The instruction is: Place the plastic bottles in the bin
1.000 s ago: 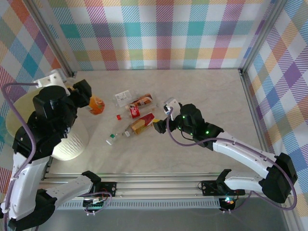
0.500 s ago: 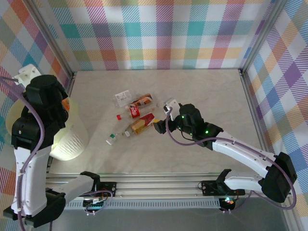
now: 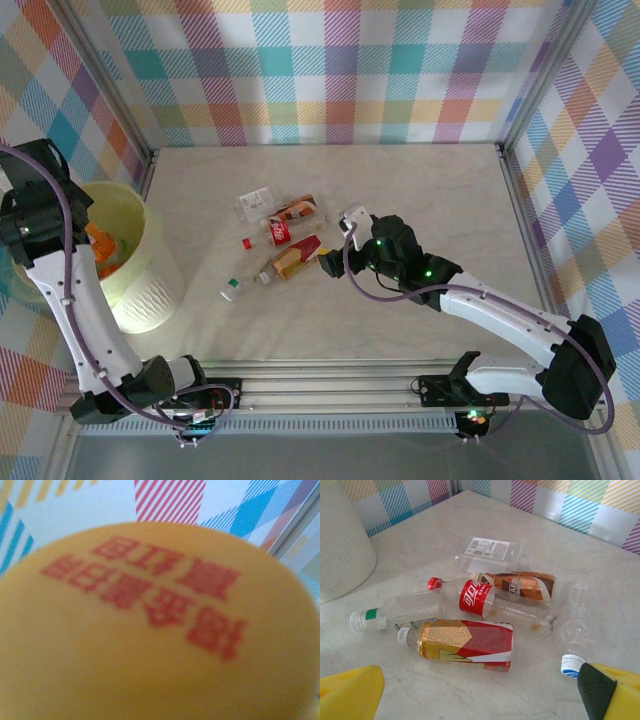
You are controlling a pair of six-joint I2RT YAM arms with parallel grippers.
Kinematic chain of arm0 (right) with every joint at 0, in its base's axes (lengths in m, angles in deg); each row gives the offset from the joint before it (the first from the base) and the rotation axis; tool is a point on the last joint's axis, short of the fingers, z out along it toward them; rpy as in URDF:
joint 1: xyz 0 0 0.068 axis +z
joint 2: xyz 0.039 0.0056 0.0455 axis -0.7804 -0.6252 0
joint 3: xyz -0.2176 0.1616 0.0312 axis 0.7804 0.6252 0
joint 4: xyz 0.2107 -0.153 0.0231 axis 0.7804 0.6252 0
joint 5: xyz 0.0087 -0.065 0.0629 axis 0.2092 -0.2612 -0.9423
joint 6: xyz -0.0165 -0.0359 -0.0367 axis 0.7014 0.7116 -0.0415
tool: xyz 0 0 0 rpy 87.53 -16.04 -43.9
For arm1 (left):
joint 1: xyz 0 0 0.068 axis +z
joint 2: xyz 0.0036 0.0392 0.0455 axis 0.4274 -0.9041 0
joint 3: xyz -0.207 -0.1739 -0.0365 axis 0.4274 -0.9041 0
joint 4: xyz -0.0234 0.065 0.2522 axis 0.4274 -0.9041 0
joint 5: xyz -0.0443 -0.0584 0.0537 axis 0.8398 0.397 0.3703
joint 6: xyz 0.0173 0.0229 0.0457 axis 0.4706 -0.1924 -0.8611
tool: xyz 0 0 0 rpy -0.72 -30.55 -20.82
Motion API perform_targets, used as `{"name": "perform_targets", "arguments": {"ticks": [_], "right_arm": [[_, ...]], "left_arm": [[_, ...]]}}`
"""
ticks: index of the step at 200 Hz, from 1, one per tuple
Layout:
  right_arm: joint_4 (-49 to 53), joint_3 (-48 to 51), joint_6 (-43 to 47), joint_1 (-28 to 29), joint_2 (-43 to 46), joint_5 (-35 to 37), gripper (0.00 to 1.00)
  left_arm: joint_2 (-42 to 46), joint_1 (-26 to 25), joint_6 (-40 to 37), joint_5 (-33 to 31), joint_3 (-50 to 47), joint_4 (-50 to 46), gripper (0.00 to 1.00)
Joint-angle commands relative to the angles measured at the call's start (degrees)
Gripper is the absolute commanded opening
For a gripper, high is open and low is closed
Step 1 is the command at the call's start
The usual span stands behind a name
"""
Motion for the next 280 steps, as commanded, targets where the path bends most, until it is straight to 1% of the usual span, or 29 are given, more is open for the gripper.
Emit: {"name": "perform_targets", "arguments": {"ticks": [1, 30, 48, 64, 77, 91, 138, 163, 197, 214, 217, 237, 267, 280], "right_arm": [[0.8, -2.3, -0.7, -0.1, -0.9, -0.1, 1.0], [1.2, -3.7, 0.1, -0.1, -2.2, -0.4, 1.0], [1.2, -4.2, 0.1, -0.1, -2.7, -0.6, 1.0], [1.1, -4.1, -0.4, -0.1, -2.8, -0.6, 1.0], [1.1, -3.9, -0.6, -0.1, -2.8, -0.5, 1.0], [1.4, -3.8, -0.8, -0.1, -2.8, -0.4, 1.0], [1.9, -3.6, -2.2, -0.1, -2.6, 1.7, 1.0], [2.8, -3.7, -4.4, -0.1, -2.5, 5.3, 1.0], [3.6, -3.6, -9.1, -0.4, -2.3, 10.7, 1.0], [4.2, -3.6, -10.6, -0.7, -2.2, 11.5, 1.0], [4.3, -3.6, -10.7, -0.8, -2.2, 11.5, 1.0], [4.7, -3.4, -11.3, -1.0, -2.2, 11.3, 1.0], [4.7, -2.7, -12.3, -1.0, -2.0, 12.3, 1.0], [4.5, -2.3, -13.3, -1.1, -1.8, 13.2, 1.0]], "left_arm": [[-1.4, 2.8, -1.5, 6.5, 0.1, -3.8, 0.65], [-1.4, 3.6, -2.3, 6.4, -2.2, -3.9, 0.66], [-1.1, 3.6, -2.8, 6.8, -4.0, -3.8, 0.69], [-0.9, 3.6, -3.5, 8.8, -4.8, -3.7, 0.76], [-1.1, 3.6, -3.6, 10.6, -4.4, -4.3, 0.84], [-1.7, 3.6, -3.5, 12.2, -3.5, -5.0, 0.9], [-2.5, 3.3, -0.8, 19.4, -1.8, -4.4, 0.97], [-2.5, 1.0, 0.3, 20.6, -1.6, -3.9, 1.0], [-2.4, -5.5, 1.5, 16.3, -0.6, -3.7, 1.0], [-2.4, -9.5, 1.9, 13.2, 0.4, -3.5, 1.0], [-2.3, -11.3, 2.0, 12.3, 0.6, -3.5, 1.0], [-1.7, -18.0, 3.1, 7.3, 1.3, -2.5, 1.0], [-1.0, -29.5, 4.5, 4.0, 0.3, 0.6, 1.0], [-0.9, -34.2, 5.2, 3.9, -0.6, 2.1, 1.0]]}}
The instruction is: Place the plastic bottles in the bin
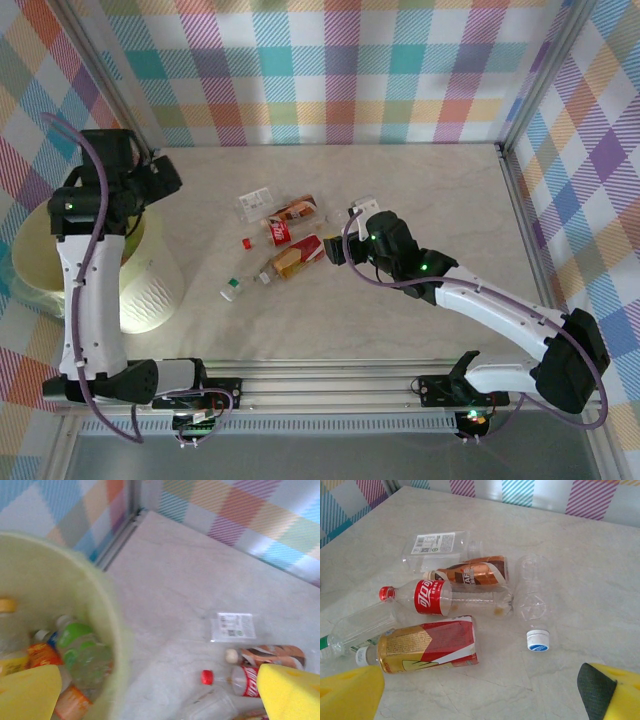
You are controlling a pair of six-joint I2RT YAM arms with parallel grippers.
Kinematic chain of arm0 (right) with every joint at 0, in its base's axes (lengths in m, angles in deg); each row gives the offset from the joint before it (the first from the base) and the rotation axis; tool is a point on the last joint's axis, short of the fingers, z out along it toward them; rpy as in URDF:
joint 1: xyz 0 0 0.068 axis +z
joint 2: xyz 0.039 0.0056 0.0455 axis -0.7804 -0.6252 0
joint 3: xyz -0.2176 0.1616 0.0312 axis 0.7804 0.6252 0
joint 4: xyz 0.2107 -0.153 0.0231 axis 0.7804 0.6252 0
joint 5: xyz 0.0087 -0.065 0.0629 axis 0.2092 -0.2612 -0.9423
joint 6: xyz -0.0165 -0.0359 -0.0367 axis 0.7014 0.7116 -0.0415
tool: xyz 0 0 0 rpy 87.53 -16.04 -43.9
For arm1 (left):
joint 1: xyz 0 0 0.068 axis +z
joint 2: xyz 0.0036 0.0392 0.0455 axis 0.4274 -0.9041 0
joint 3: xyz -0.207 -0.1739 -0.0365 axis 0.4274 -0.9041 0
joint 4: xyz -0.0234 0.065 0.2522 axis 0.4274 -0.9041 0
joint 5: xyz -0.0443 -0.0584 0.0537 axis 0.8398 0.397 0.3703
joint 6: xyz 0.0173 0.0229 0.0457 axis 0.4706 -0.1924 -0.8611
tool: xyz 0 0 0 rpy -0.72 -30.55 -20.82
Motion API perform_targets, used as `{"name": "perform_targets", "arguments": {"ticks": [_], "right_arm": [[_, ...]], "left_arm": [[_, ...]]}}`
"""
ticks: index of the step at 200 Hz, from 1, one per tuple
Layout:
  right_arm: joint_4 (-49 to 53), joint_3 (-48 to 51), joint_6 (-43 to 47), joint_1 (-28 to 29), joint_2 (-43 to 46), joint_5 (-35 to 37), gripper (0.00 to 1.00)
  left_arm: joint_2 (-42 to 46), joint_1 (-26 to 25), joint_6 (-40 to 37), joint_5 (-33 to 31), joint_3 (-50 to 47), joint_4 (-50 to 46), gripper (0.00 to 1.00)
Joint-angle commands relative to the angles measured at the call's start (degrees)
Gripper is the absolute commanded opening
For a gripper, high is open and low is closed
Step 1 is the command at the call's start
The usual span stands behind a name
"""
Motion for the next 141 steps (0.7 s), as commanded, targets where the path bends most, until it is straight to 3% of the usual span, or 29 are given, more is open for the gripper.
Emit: {"name": "perform_targets", "arguments": {"ticks": [1, 34, 74, 109, 141], "right_arm": [[0.1, 0.3, -2.7, -0.4, 0.7, 2.4, 1.0], [-0.2, 1.7, -5.8, -0.4, 2.1, 4.7, 1.0], [2.0, 2.1, -8.3, -1.0, 4.2, 4.2, 1.0], [5.2, 1.7, -13.5, -1.5, 5.8, 5.2, 1.0], [5.3, 2.7, -15.3, -1.9, 7.4, 5.6, 1.0]], "left_arm": [[1.3, -7.1, 2.1, -3.6, -0.2, 3.5, 1.0], [2.6, -20.7, 1.0, -3.2, -6.6, 13.2, 1.0], [-2.2, -29.8, 1.3, 4.3, -10.8, 18.3, 1.0], [-5.4, -32.3, 4.4, 11.4, -19.1, 26.3, 1.0], [-10.5, -32.3, 3.2, 17.4, -22.1, 27.9, 1.0]]}}
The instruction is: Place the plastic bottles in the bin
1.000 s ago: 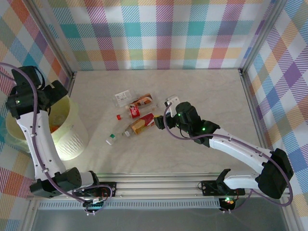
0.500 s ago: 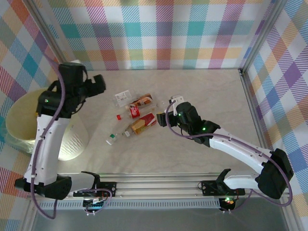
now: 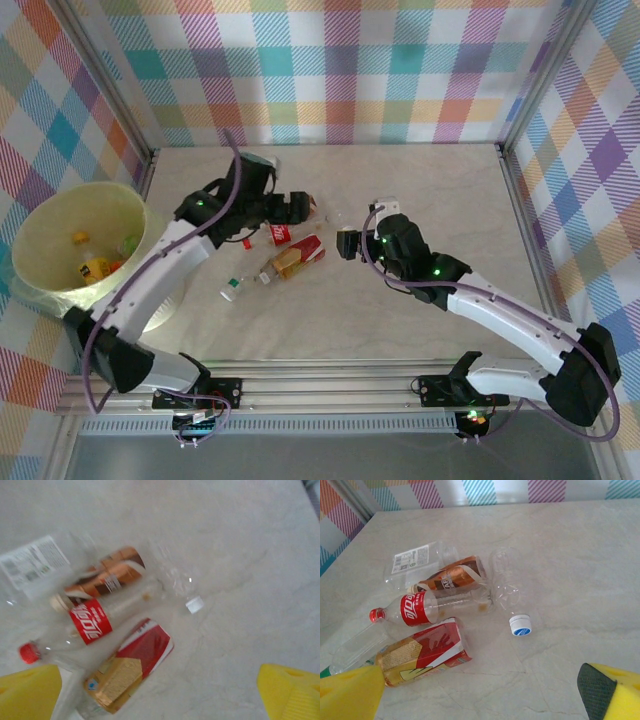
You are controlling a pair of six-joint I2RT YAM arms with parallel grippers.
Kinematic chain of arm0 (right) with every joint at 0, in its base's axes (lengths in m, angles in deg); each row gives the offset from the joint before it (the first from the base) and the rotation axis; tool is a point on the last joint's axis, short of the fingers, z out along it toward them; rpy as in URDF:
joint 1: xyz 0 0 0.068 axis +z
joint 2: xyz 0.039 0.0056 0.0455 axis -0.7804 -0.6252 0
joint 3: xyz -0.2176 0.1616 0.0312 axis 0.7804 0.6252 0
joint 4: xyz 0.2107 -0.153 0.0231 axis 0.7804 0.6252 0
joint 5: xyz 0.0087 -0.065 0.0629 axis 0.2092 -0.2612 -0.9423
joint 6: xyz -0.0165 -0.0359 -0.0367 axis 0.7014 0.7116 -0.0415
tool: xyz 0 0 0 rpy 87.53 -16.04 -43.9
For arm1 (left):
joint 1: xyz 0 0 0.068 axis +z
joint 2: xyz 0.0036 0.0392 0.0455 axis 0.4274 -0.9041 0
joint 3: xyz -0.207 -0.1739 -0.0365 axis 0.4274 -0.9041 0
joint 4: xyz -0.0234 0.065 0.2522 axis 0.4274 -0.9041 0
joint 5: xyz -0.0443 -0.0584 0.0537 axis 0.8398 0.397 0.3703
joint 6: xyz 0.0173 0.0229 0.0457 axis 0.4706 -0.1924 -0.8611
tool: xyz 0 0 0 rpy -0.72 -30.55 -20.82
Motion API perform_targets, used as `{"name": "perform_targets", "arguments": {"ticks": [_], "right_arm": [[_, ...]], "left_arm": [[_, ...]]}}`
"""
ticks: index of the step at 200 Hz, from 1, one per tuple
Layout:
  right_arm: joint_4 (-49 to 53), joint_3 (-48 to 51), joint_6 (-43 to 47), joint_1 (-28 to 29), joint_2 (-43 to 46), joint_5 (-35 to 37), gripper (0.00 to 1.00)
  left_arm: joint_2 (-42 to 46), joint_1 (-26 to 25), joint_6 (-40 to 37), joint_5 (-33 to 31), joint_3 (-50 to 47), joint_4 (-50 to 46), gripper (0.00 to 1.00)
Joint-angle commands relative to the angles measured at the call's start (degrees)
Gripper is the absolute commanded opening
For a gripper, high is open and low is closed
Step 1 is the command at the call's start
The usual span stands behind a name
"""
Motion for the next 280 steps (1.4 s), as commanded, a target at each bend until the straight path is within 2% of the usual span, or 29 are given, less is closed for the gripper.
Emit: {"name": "perform_targets", "arguments": {"ticks": [1, 47, 90, 137, 201, 239, 280], "right_arm": [[0.8, 1.3, -3.2, -0.4, 2.2, 1.4, 1.0], [0.7, 3.2, -3.7, -0.7, 4.0, 2.9, 1.0], [0.5, 3.8, -2.1, -0.8, 4.1, 2.8, 1.0], [-1.2, 4.3, -1.2, -0.8, 3.8, 1.2, 1.0], [-1.7, 5.4, -1.0, -0.8, 4.8, 1.1, 1.0], [-2.0, 5.5, -0.8, -0.9, 4.3, 1.0, 1.0], [-1.9, 5.5, -0.7, -0.9, 4.4, 1.0, 1.0]], "left_arm": [[-2.7, -0.3, -0.2, 6.2, -1.4, 3.8, 1.0], [-8.8, -0.3, -3.8, 9.1, -4.8, 3.5, 1.0], [-12.7, -0.3, -6.0, 11.3, -8.7, 7.3, 1.0], [-17.7, -1.1, -7.6, 7.5, -10.1, 8.8, 1.0], [-20.8, -5.4, -11.3, 7.4, -9.8, 7.8, 1.0], [-21.5, -7.8, -12.8, 3.8, -8.9, 6.9, 1.0], [-18.6, -8.0, -14.7, 4.0, -7.6, 8.1, 1.0]]}}
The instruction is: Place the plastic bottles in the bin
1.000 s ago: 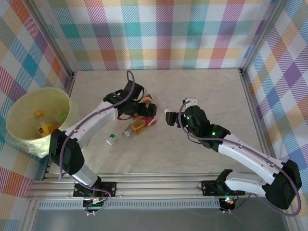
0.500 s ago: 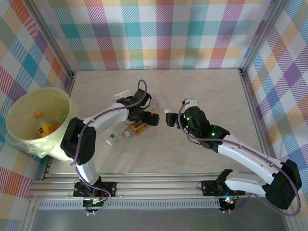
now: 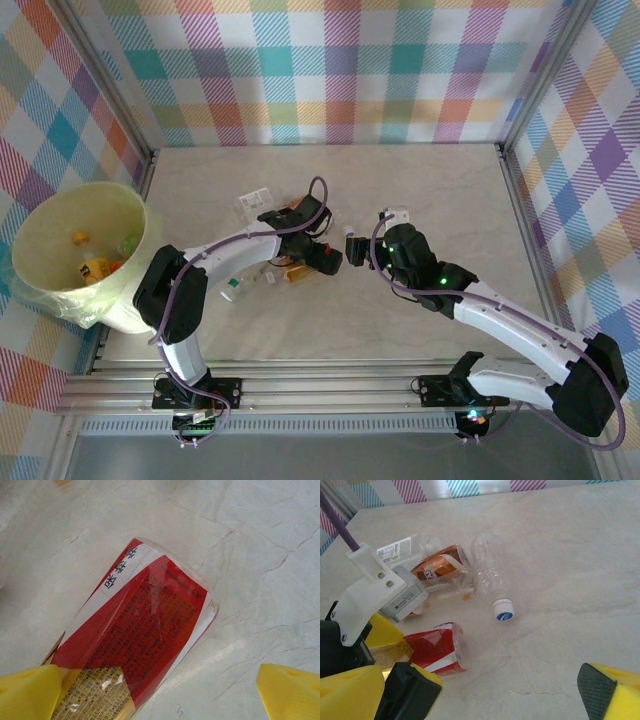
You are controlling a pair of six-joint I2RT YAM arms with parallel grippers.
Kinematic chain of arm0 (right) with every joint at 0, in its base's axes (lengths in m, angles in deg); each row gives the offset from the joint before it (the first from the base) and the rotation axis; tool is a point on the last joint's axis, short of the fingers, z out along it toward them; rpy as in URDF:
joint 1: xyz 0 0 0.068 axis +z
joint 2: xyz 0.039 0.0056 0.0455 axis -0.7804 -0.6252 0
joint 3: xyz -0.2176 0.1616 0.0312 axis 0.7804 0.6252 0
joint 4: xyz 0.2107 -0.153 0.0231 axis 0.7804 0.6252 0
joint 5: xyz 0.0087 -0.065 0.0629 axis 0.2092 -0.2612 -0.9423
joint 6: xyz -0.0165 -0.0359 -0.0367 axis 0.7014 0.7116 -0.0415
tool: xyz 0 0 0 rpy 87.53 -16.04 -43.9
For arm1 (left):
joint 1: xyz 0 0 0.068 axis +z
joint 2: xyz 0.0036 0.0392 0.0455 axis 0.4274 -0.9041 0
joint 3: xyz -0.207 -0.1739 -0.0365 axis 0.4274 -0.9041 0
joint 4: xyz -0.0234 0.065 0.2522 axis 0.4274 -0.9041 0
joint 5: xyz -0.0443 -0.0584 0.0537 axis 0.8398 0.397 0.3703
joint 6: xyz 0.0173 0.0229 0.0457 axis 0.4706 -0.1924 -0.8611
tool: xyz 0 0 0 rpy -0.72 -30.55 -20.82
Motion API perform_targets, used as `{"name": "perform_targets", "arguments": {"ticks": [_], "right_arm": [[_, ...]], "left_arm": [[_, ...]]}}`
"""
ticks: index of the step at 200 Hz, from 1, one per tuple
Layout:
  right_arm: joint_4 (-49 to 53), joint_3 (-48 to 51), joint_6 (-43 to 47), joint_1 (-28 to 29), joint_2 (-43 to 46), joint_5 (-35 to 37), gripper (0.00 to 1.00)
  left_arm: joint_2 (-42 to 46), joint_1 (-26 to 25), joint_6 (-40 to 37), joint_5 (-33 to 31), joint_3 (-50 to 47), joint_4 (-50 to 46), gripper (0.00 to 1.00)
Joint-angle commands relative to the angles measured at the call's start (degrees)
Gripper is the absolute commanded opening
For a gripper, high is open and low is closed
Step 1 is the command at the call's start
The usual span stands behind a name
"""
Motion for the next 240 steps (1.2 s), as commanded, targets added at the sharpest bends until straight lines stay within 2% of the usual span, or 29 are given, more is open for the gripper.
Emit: {"name": "perform_targets", "arguments": {"ticks": [1, 25, 68, 118, 139, 183, 222, 240], "right_arm": [[-1.5, 0.4, 0.5, -0.4, 0.8, -0.2, 1.0], [-1.5, 0.6, 0.5, -0.4, 1.0, 0.1, 1.0], [-0.9, 0.5, 0.5, -0.4, 1.1, 0.5, 1.0], [-0.1, 0.8, 0.4, -0.5, 1.6, 1.5, 1.0], [-0.3, 0.8, 0.3, -0.5, 1.3, 1.6, 1.0], [-0.6, 0.3, 0.7, -0.5, 0.1, 1.6, 1.0], [-0.6, -0.1, 1.1, -0.6, -0.6, 1.6, 1.0], [-0.7, -0.2, 1.2, -0.7, -0.7, 1.6, 1.0]], "left_arm": [[1.6, -0.7, -2.6, -0.6, 1.6, -0.3, 1.0], [1.3, -0.7, -6.6, -3.9, 2.6, -1.0, 1.0], [-5.2, -0.6, -12.8, -10.8, 4.9, -3.4, 1.0], [-7.1, -0.7, -15.5, -5.4, 4.5, -3.2, 1.0], [-8.4, -1.1, -15.5, -5.2, 3.9, -2.5, 1.0], [-11.6, -2.5, -14.4, -4.8, 3.6, -2.0, 0.93], [-11.1, -2.6, -12.2, -5.9, 2.9, -0.2, 0.83], [-9.9, -2.6, -11.0, -6.1, 2.0, 1.4, 0.75]]}}
